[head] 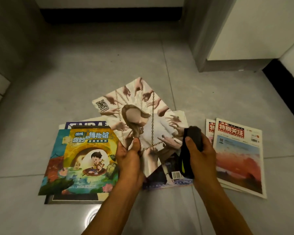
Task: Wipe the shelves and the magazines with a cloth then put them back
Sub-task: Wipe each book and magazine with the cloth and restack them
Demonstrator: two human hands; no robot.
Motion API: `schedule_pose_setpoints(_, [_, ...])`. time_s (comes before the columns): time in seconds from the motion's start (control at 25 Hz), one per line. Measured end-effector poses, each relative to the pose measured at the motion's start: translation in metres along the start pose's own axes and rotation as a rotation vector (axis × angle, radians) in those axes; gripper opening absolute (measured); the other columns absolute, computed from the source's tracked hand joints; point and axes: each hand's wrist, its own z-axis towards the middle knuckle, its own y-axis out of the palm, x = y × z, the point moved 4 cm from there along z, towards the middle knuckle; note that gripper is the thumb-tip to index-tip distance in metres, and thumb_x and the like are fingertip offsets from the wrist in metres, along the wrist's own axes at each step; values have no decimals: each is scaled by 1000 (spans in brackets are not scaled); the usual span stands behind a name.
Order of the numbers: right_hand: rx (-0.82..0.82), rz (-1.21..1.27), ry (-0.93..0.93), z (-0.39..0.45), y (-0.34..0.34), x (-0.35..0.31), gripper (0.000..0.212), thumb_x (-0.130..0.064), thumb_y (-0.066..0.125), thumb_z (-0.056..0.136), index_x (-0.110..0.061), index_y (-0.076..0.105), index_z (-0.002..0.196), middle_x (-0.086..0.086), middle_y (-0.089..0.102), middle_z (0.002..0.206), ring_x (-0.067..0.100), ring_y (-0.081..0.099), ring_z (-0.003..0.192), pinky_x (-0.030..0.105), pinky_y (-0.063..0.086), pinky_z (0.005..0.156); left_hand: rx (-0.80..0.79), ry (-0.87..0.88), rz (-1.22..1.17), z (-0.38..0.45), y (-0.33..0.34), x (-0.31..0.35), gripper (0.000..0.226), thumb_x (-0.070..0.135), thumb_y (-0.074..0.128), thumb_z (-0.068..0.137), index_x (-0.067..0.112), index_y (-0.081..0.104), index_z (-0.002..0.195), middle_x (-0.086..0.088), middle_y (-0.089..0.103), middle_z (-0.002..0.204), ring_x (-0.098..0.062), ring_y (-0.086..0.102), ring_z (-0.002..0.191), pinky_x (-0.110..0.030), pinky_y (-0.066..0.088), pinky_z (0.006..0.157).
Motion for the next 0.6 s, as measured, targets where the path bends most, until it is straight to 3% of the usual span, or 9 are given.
schedule_pose_setpoints(0.12, [8, 156, 54, -29, 21, 4, 36, -30, 61, 91, -36, 50, 125, -8, 62, 110, 11, 62, 97, 23, 50, 72, 1, 64, -4, -16, 12, -7, 33, 5, 52, 95, 22, 56, 123, -7, 68, 117, -25, 66, 105, -43, 54, 88])
schedule_pose_setpoints(0.2, [-113, -32, 39, -45, 30, 6, 40, -33, 62, 90, -37, 46, 126, -6, 60, 115, 8, 59, 97, 17, 48, 73, 48, 99, 23, -17, 13, 2, 32, 6, 52, 96, 24, 54, 122, -3, 68, 116, -20, 66, 103, -37, 55, 86])
schedule_pose_setpoints(0.28, [-223, -346, -13, -58, 22, 21, 51, -37, 66, 87, -39, 41, 132, -5, 54, 129, 8, 54, 109, 23, 51, 86, 102, 120, -32, -13, 12, 23, 32, 4, 52, 95, 30, 55, 113, 0, 69, 111, -16, 67, 96, -36, 56, 83])
schedule_pose_setpoints(0.36, [-63, -651, -310, -61, -1, 19, 75, -35, 74, 79, -37, 31, 140, -2, 40, 143, 14, 43, 127, 37, 49, 98, 83, 109, 24, -11, 16, 37, 34, 1, 53, 93, 30, 57, 110, 4, 68, 108, -14, 66, 95, -37, 55, 85])
schedule_pose_setpoints(0.44, [49, -856, -631, -55, -13, 11, 87, -30, 81, 70, -29, 32, 142, 5, 37, 143, 21, 40, 127, 37, 49, 87, 28, 108, 175, -18, 20, 35, 34, 2, 56, 91, 27, 61, 114, 4, 70, 110, -16, 66, 98, -38, 55, 86])
schedule_pose_setpoints(0.52, [38, -970, -708, -40, -20, 8, 79, -29, 82, 66, -25, 42, 134, 8, 53, 131, 26, 54, 113, 40, 54, 82, -81, 108, 290, -35, 31, 24, 33, 7, 60, 89, 27, 63, 116, 4, 72, 107, -17, 69, 96, -40, 57, 83])
schedule_pose_setpoints(0.6, [10, -909, -669, -26, -30, 5, 49, -25, 75, 75, -25, 55, 119, -1, 66, 110, 17, 64, 96, 35, 58, 79, -223, 98, 360, -52, 42, 17, 34, 11, 61, 90, 30, 61, 118, 7, 73, 100, -17, 71, 89, -35, 59, 73])
